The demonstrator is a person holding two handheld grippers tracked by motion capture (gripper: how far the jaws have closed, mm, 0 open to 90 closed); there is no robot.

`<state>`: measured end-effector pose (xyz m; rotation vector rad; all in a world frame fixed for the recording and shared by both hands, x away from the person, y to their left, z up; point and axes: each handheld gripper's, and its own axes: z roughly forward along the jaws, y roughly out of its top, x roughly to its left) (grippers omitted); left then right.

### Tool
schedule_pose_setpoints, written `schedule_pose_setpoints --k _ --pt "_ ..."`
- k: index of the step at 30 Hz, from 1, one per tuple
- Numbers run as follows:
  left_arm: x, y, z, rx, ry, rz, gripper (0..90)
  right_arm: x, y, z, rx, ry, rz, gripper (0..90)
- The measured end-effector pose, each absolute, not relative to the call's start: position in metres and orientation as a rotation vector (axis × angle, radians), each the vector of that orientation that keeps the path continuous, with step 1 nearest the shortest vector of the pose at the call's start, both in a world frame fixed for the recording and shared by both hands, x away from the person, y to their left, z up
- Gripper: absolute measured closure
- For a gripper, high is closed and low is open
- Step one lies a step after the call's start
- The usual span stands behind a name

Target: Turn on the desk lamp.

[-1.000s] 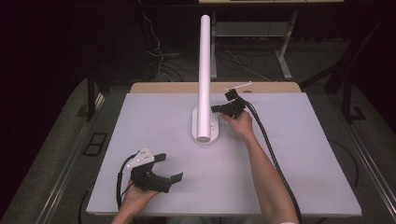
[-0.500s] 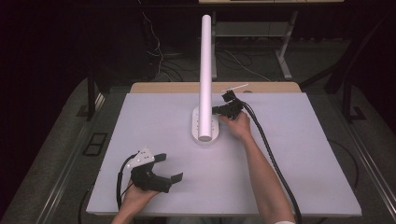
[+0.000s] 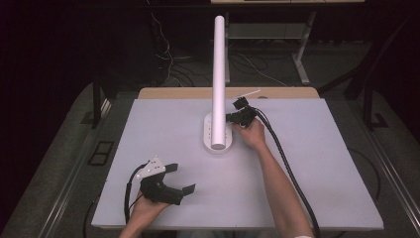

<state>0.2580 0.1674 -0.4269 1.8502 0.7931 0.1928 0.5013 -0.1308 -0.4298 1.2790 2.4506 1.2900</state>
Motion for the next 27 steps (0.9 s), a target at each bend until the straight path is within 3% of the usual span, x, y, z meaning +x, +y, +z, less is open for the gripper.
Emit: schedule_pose_setpoints --k 27 --pt "0.258 0.167 -0.428 1.862 0.797 0.189 0.0 0.484 -0.159 -0.392 1.192 2.493 1.219 88.5"
